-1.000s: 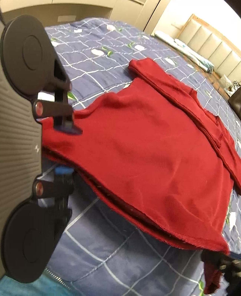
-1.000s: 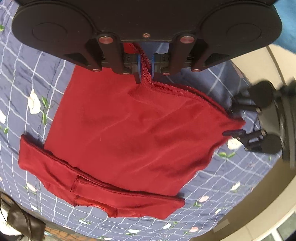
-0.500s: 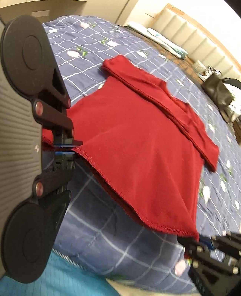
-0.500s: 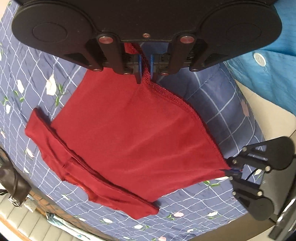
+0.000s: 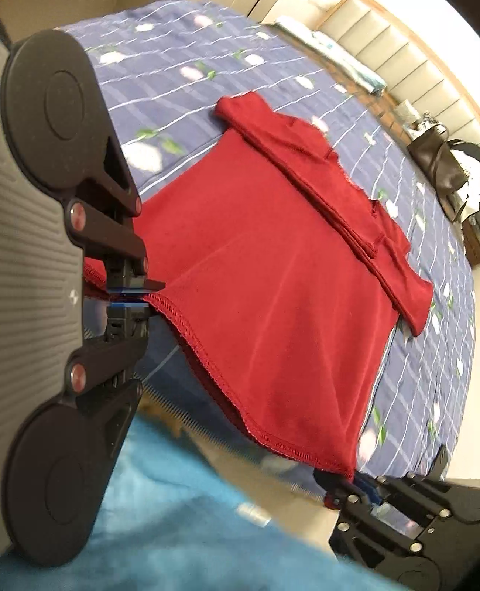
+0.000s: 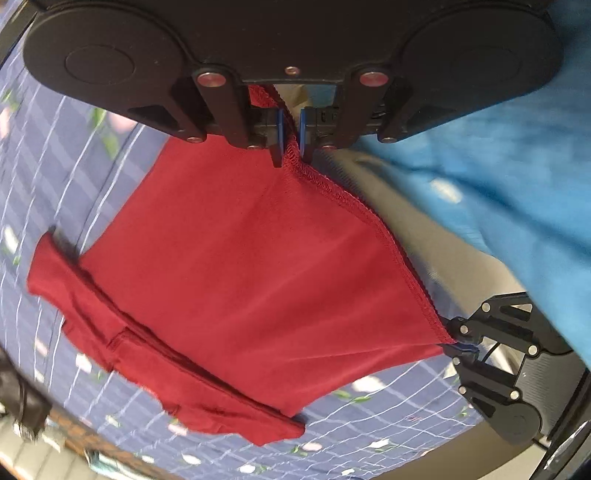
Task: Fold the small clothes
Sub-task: 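Lift the red hem with both grippers and carry it over toward the collar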
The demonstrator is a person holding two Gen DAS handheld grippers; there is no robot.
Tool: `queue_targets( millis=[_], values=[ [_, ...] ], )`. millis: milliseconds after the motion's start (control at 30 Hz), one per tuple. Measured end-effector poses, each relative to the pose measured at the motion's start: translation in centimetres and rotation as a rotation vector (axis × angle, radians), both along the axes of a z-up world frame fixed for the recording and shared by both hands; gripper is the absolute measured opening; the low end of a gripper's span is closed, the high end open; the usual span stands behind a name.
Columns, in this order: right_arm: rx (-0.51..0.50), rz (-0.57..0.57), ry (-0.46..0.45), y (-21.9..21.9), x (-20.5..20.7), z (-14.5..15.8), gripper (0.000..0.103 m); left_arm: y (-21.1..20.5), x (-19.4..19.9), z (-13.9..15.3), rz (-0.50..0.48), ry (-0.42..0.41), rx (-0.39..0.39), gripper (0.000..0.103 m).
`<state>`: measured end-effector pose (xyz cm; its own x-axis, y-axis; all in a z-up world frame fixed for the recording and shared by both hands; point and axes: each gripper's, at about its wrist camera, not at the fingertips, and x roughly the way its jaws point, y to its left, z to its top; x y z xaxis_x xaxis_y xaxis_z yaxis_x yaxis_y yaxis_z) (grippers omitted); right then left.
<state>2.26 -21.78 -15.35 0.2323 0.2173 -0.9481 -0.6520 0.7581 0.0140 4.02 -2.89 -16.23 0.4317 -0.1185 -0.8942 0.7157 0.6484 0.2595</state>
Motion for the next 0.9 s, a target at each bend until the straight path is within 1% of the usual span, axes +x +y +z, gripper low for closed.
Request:
queue_targets(
  millis=[100, 200, 267, 367, 467, 700, 900],
  values=[
    [0.026, -0.063, 0.042, -0.4, -1.8, 0.0, 0.008, 1.0, -1.8, 0.1, 0.027, 0.052, -0.024, 0.003],
    [0.055, -0.133, 0.057, -1.2, -2.5, 0.3, 0.008, 1.6, -2.7, 0.3, 0.068, 0.074, -0.046, 0.003],
    [0.059, -0.146, 0.048, -1.2, -2.4, 0.5, 0.008, 1.8, -2.5, 0.5, 0.086, 0.071, -0.060, 0.003],
    [0.052, -0.133, 0.024, -1.1, -2.2, 1.2, 0.008, 2.1, -1.9, 1.0, 0.106, 0.074, -0.080, 0.003],
    [0.049, -0.133, -0.004, -1.2, -2.2, 1.9, 0.008, 2.3, -1.6, 1.7, 0.108, 0.059, -0.082, 0.003],
    [0.057, -0.164, -0.067, -1.0, -0.9, 3.7, 0.008, 2.6, -0.7, 3.4, 0.129, 0.012, -0.083, 0.003],
    [0.044, -0.187, -0.137, -1.0, 0.6, 5.2, 0.007, 2.5, 0.4, 5.1, 0.100, -0.043, -0.091, 0.003]
  ],
)
